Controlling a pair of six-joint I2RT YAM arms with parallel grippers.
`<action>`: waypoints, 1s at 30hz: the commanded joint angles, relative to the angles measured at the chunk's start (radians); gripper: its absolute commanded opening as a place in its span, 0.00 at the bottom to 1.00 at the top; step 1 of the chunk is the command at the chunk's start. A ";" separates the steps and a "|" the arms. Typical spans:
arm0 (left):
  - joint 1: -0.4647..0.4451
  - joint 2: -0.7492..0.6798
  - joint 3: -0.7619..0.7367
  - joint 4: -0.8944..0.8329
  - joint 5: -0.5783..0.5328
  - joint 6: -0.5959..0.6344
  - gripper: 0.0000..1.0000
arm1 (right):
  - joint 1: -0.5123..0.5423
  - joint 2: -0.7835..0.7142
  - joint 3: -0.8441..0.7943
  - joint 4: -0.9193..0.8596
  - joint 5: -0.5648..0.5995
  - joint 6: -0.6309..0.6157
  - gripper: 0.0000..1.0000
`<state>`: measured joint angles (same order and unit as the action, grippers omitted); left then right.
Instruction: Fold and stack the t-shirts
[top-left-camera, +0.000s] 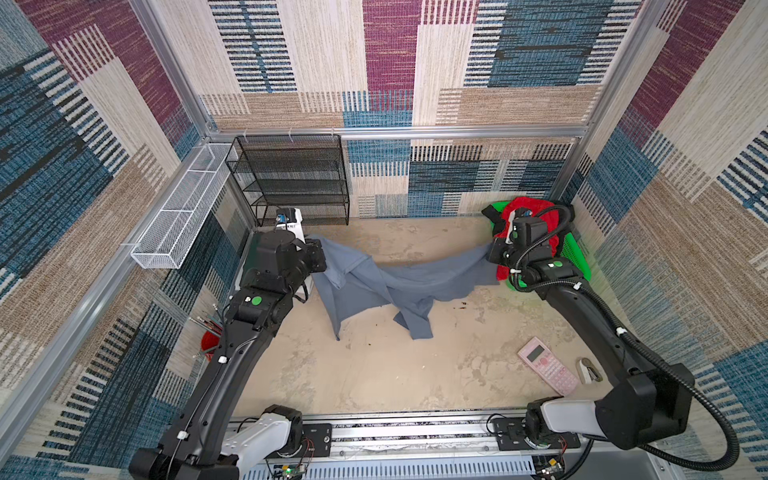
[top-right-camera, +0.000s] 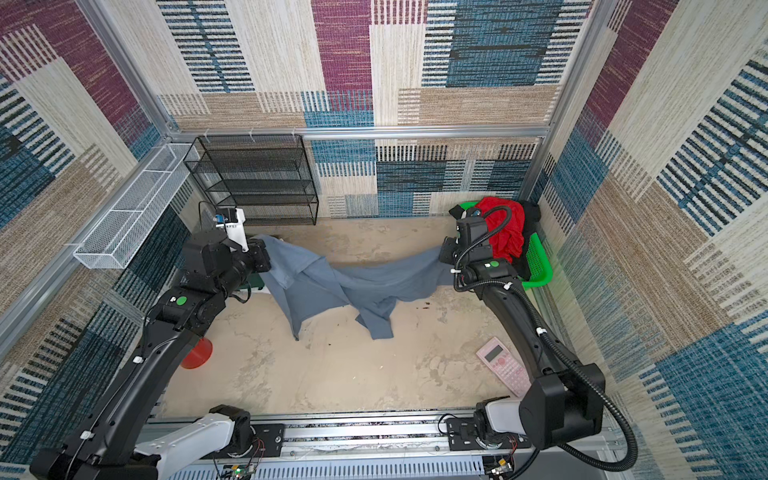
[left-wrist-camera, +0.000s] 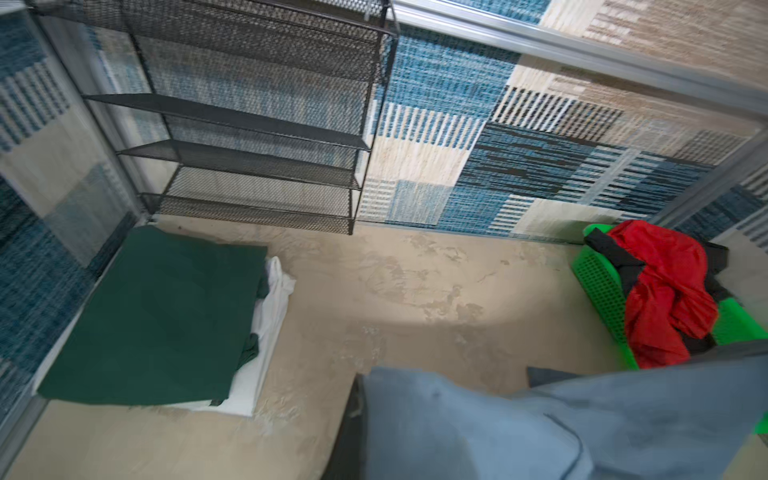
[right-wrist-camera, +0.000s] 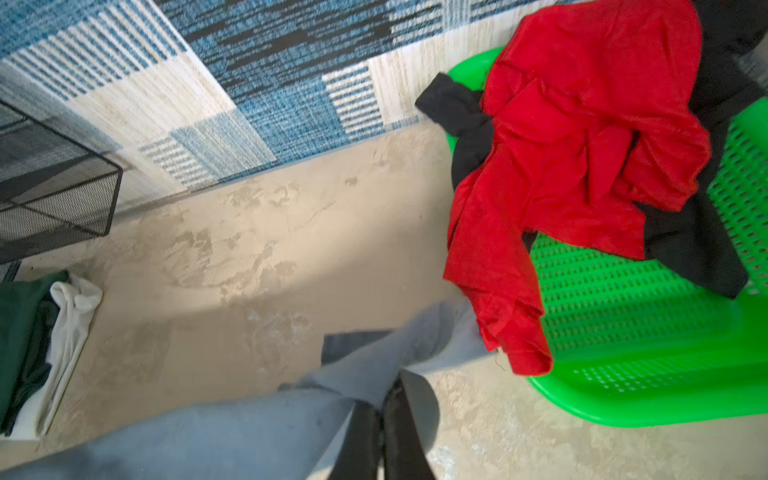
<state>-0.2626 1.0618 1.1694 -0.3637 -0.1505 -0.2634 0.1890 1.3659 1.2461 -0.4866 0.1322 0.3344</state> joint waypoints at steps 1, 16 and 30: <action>0.000 -0.051 -0.079 0.118 -0.078 0.001 0.00 | -0.011 0.078 0.065 -0.010 -0.002 -0.048 0.00; 0.034 0.193 -0.045 0.156 -0.068 -0.006 0.43 | -0.033 0.572 0.450 -0.010 -0.177 -0.030 0.99; 0.033 0.175 -0.045 0.088 0.069 -0.106 0.98 | -0.022 0.166 -0.236 0.217 -0.426 0.129 0.99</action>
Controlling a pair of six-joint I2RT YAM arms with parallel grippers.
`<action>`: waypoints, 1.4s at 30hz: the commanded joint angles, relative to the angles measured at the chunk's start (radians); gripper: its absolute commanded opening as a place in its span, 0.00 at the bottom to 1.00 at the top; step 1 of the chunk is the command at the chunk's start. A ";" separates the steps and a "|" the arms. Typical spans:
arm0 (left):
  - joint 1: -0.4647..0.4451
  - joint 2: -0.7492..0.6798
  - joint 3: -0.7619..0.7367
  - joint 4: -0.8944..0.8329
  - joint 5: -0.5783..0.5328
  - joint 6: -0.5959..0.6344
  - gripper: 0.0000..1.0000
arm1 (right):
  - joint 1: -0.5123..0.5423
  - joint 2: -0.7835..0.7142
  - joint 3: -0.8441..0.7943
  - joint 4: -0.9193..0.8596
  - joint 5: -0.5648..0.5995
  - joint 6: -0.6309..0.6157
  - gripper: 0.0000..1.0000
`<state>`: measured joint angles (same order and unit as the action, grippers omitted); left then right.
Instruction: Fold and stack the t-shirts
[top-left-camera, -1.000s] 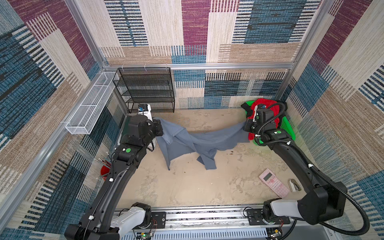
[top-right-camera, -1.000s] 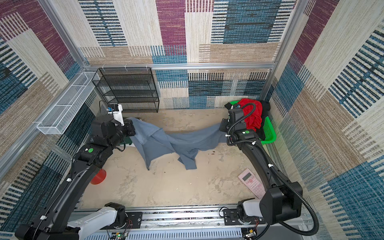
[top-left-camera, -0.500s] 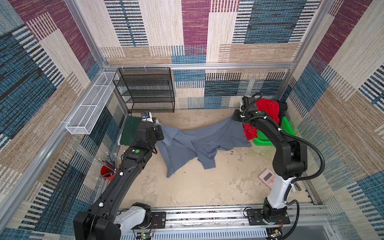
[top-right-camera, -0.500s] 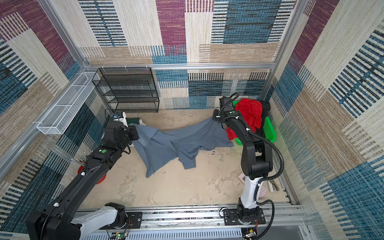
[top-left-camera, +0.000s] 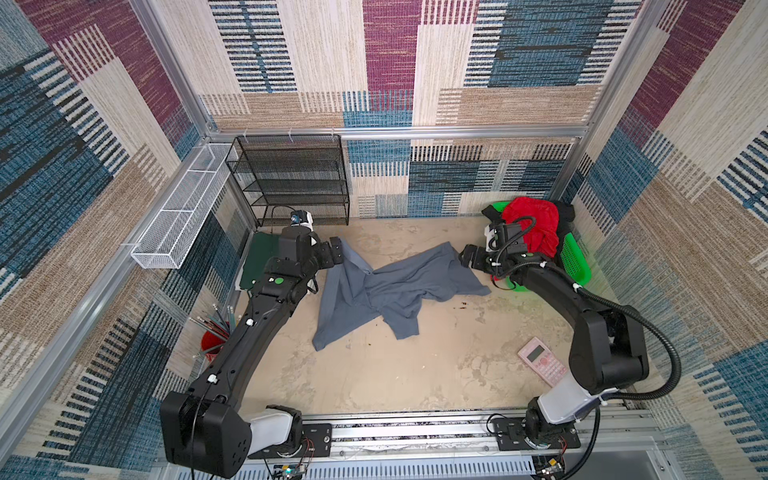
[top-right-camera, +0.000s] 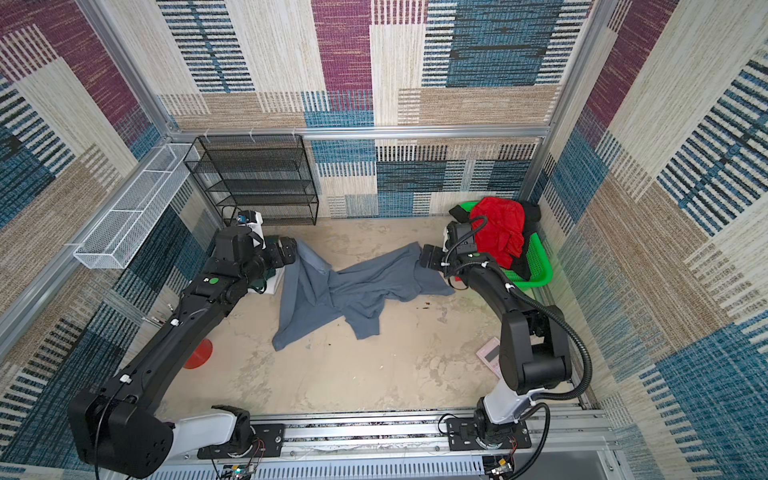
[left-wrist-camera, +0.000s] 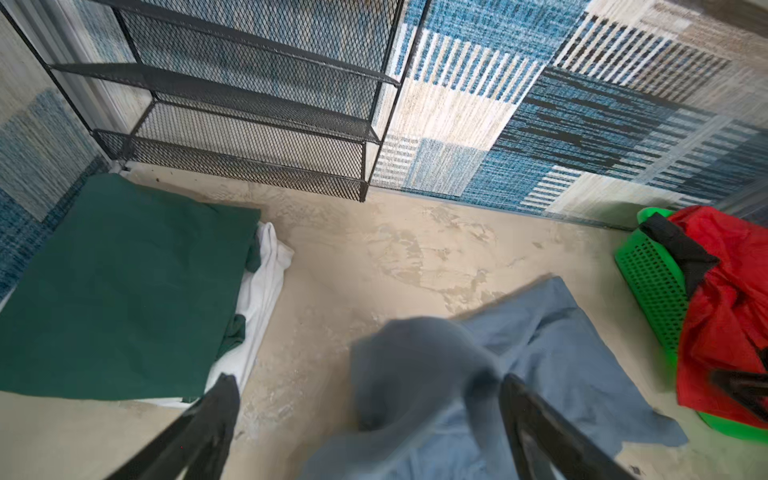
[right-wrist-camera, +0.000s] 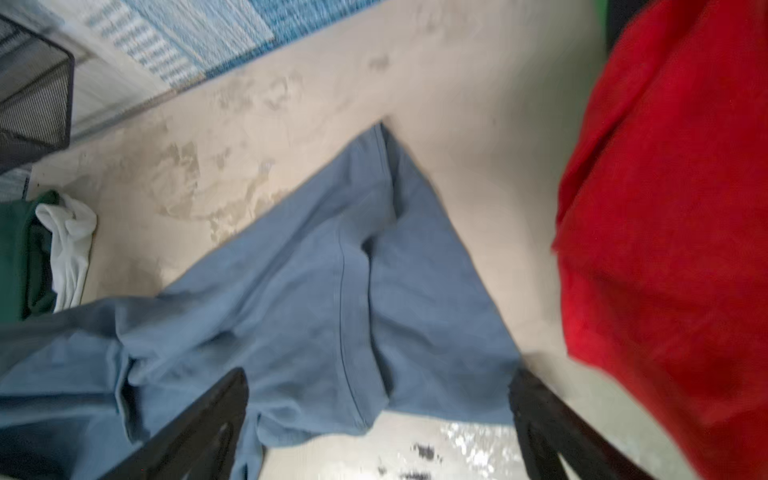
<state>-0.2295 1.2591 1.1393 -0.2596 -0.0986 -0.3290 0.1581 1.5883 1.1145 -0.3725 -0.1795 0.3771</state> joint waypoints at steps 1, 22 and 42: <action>-0.001 -0.029 -0.017 -0.029 0.010 -0.045 0.98 | 0.021 -0.076 -0.153 0.128 -0.140 0.108 0.99; -0.001 -0.110 -0.158 -0.019 0.088 -0.090 0.99 | 0.469 0.037 -0.247 0.106 -0.142 0.194 0.81; -0.001 -0.131 -0.186 -0.005 0.086 -0.068 0.99 | 0.529 0.133 0.022 -0.017 -0.033 0.142 0.00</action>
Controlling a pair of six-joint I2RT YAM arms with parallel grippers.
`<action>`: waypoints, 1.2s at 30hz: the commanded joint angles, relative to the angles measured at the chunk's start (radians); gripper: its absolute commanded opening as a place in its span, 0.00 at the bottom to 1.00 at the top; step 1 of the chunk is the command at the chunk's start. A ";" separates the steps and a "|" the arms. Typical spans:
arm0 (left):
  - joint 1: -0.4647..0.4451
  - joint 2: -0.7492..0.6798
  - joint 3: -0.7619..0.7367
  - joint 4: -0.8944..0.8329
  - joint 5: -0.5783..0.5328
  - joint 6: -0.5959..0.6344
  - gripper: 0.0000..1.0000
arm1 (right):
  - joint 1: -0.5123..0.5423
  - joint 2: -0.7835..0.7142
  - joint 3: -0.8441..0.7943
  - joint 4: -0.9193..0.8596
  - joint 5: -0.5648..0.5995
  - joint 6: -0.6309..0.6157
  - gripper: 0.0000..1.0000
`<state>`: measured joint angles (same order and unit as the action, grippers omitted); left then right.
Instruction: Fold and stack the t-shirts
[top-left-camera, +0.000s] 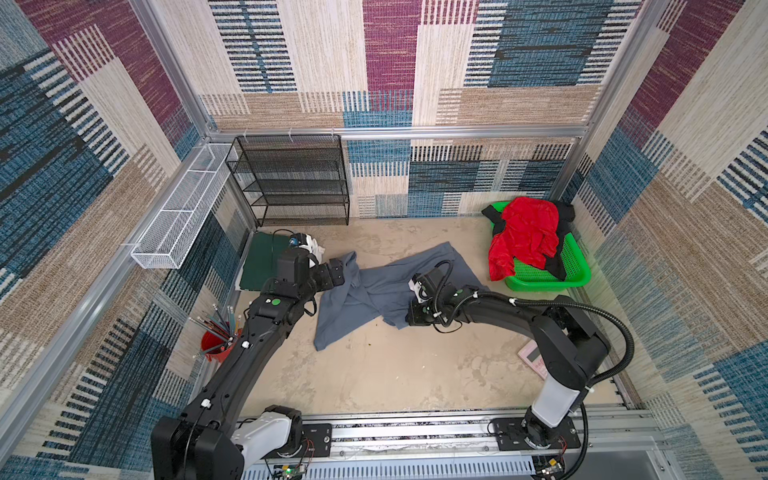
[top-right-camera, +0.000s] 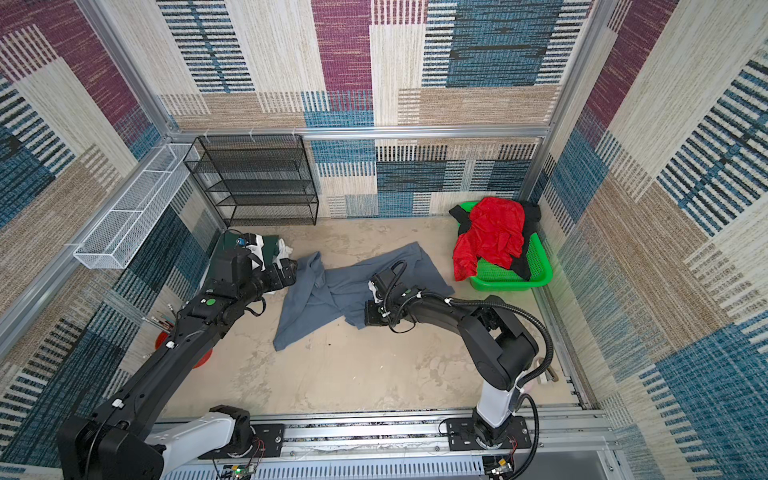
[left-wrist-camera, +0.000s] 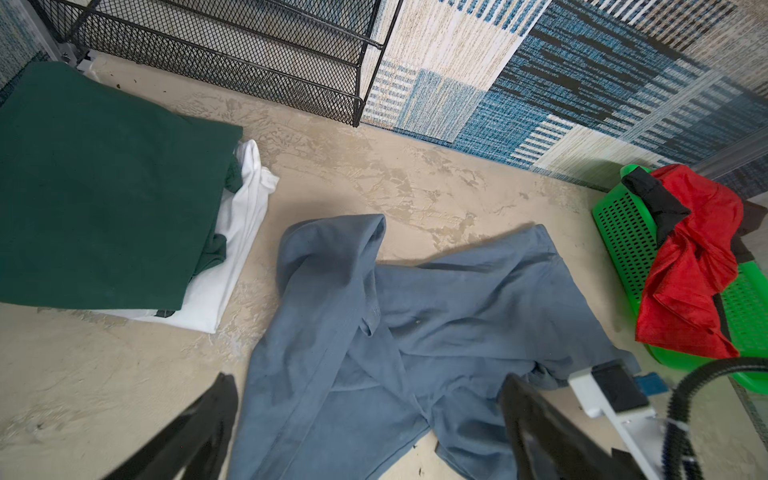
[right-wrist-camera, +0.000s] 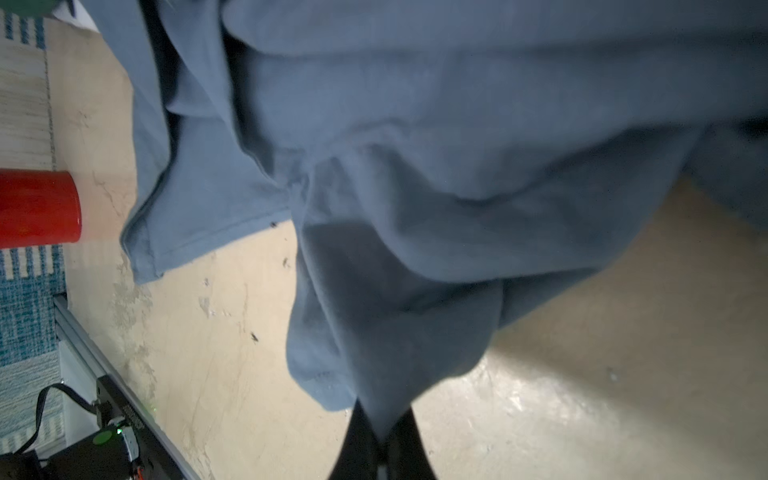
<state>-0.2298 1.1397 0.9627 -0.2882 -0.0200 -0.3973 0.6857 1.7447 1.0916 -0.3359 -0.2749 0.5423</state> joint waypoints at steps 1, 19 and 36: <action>0.000 -0.015 -0.014 0.025 0.003 0.001 0.99 | 0.002 -0.030 0.072 -0.073 0.083 -0.030 0.00; 0.001 -0.064 -0.047 0.013 -0.034 0.015 0.98 | -0.195 0.599 1.320 -0.526 0.341 -0.273 0.00; 0.000 -0.078 -0.079 -0.043 0.038 -0.008 1.00 | -0.305 0.450 1.168 -0.455 0.379 -0.265 0.98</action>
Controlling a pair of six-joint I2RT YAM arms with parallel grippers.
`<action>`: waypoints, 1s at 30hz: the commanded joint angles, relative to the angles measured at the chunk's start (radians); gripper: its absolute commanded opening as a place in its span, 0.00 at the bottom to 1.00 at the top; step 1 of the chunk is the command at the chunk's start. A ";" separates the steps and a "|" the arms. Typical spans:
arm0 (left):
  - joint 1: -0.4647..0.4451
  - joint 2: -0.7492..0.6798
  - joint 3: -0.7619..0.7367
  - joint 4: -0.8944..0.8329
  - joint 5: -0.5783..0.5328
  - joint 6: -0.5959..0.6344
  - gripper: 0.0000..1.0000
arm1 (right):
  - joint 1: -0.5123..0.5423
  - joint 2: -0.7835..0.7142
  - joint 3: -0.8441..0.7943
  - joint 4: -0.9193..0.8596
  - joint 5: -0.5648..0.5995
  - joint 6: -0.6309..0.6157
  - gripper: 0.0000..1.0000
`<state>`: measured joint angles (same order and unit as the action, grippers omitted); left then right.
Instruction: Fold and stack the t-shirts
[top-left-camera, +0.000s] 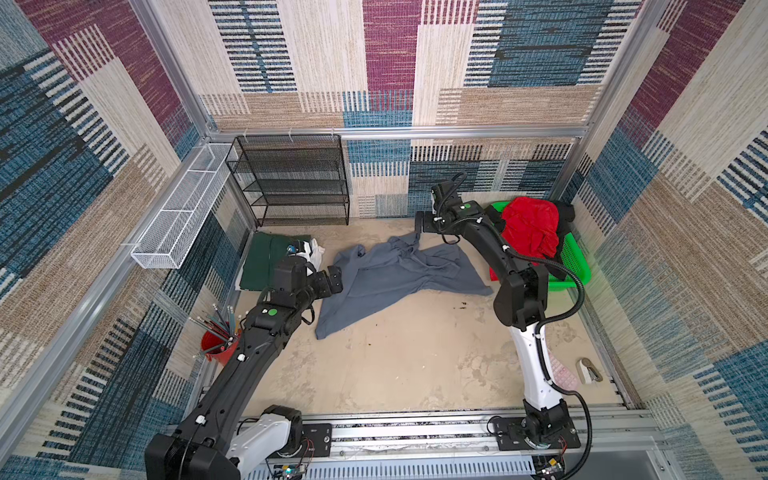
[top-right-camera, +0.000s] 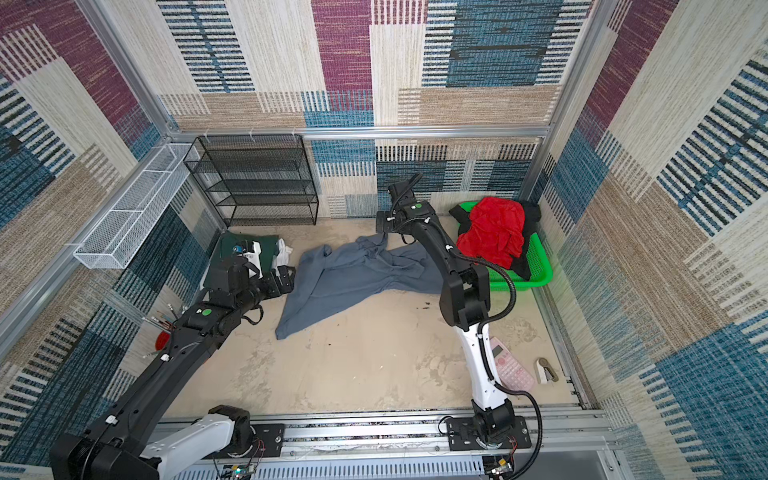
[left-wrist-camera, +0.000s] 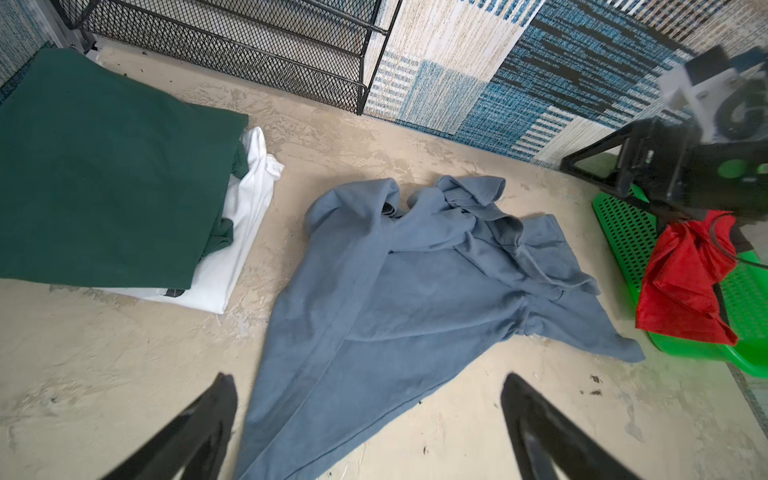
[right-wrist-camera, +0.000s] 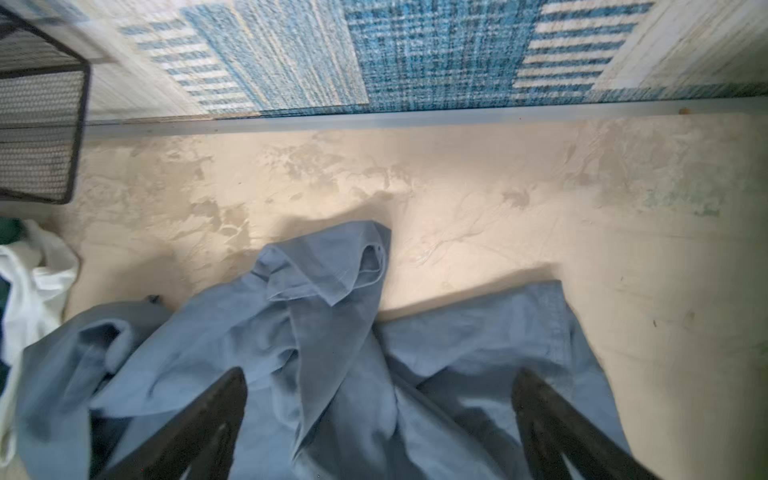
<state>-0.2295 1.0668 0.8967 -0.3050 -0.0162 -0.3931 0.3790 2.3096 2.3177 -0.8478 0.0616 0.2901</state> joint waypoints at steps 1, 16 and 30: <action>-0.001 -0.009 -0.018 -0.037 0.040 -0.016 1.00 | 0.002 -0.153 -0.105 0.069 0.042 -0.010 0.99; -0.008 -0.140 -0.306 -0.106 0.074 -0.145 0.98 | 0.001 -0.857 -1.200 0.366 0.072 0.157 0.98; -0.006 0.004 -0.349 -0.038 0.034 -0.182 0.98 | -0.009 -0.716 -1.340 0.416 0.106 0.246 0.98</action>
<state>-0.2379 1.0458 0.5465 -0.3828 0.0284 -0.5694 0.3725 1.5532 0.9657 -0.4755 0.1394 0.5117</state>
